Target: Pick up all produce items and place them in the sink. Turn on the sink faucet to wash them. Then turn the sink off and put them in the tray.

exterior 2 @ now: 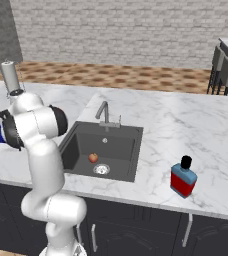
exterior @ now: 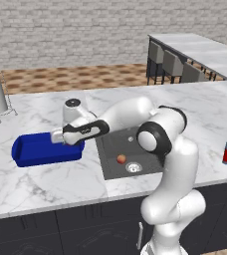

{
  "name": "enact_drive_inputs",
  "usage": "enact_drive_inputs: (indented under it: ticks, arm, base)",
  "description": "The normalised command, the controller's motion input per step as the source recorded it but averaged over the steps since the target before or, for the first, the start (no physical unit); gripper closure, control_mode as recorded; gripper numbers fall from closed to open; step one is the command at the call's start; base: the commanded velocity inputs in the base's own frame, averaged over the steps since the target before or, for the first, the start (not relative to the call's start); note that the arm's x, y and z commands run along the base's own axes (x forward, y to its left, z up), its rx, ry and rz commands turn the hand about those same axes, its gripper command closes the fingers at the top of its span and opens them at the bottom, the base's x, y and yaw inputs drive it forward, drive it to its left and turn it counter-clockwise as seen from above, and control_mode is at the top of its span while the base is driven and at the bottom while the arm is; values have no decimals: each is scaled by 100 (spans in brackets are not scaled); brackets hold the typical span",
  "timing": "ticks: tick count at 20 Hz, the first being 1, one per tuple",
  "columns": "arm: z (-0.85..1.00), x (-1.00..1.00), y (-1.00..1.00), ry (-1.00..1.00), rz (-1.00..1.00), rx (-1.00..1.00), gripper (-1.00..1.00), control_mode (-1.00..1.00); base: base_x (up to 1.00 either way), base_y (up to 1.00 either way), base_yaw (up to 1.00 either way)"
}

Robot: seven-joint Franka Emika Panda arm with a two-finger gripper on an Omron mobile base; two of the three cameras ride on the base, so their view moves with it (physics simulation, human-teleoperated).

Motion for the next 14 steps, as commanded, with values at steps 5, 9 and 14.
enact_drive_inputs:
  ticks: [5,9,14]
  arm:
    - [-40,23,3,4,0,0,100,-100]
    - [-33,13,0,1,0,0,100,-100]
    - [-24,8,0,0,0,0,100,-100]
  base:
    - [0,0,0]
    - [0,0,0]
    - [0,0,0]
